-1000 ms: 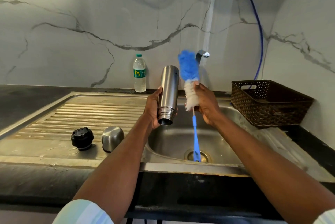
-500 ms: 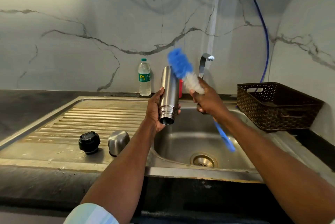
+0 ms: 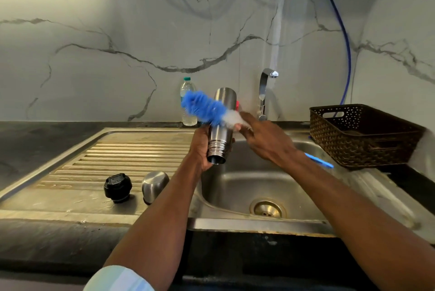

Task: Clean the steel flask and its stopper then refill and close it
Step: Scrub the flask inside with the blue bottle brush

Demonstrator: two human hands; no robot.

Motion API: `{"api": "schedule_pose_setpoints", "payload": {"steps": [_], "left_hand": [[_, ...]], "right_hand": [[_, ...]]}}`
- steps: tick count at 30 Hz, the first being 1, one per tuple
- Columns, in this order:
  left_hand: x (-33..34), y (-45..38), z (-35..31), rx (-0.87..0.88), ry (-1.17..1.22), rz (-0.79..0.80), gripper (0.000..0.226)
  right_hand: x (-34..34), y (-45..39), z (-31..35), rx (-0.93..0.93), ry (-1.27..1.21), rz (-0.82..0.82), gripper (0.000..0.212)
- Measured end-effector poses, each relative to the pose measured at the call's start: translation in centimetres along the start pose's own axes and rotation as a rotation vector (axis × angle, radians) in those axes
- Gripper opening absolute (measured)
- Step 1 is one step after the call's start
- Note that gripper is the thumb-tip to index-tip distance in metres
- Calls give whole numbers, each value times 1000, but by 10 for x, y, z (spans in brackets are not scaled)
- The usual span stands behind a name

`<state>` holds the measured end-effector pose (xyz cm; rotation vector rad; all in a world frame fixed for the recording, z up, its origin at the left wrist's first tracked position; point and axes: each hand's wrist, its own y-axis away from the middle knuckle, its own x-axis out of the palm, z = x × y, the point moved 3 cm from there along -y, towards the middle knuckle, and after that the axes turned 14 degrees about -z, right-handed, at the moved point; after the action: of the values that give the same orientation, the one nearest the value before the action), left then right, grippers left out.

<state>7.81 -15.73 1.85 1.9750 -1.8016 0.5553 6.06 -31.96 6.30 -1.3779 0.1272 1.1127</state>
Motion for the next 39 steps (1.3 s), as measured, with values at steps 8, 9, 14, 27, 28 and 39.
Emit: {"api": "schedule_pose_setpoints", "payload": {"steps": [8,9,14,27,28,39], "left_hand": [[2,5,-3,-5,157,96,59],[3,7,-4,-24,162,118,56],[2,11,-1,-43,-27,126,56],[5,-2,21,-138,-228,65,60],[7,-1,22,-125,-274,58,66],[18,5,19,-87,-199,36,73]], "right_hand": [[-7,4,0,59,-91,-65,46],[-10,-1,-6,145,-125,-90,45],[1,10,1,38,-84,-4,49],[-15,9,-31,331,-125,-98,42],[-12,13,-26,266,-116,-55,42],[-8,19,-30,176,-138,0,50]]}}
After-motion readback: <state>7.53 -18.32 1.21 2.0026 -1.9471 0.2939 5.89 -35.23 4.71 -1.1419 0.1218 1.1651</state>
